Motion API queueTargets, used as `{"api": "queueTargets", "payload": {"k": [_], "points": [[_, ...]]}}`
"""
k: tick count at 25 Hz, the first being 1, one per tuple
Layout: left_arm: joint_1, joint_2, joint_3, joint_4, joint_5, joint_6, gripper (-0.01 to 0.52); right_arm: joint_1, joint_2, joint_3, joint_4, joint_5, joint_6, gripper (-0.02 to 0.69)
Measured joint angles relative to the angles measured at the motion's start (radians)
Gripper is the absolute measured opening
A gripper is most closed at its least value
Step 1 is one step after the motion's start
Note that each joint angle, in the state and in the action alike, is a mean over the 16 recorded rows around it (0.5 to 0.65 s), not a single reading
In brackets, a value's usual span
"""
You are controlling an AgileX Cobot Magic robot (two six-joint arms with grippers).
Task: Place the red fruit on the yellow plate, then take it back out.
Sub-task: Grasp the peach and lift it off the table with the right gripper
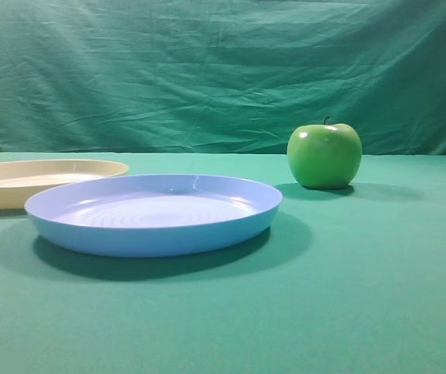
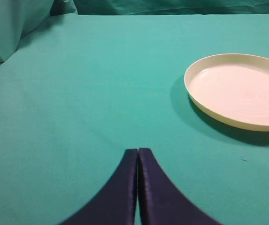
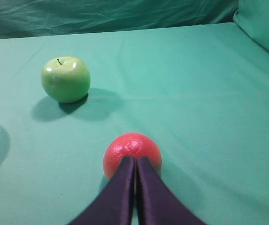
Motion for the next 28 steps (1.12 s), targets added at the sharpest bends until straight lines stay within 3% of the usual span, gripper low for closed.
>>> {"api": "queueTargets", "payload": {"k": [17, 21, 28], "points": [[0.0, 0.0, 0.0, 0.0, 0.0, 0.0, 0.0, 0.0, 0.031, -0.092, 0.01, -0.203, 0.041, 0.0], [0.0, 0.0, 0.0, 0.0, 0.0, 0.0, 0.0, 0.0, 0.104, -0.199, 0.024, -0.133, 0.061, 0.0], [0.0, 0.0, 0.0, 0.0, 0.0, 0.0, 0.0, 0.0, 0.326, -0.437, 0.052, 0.17, 0.014, 0.0]]}}
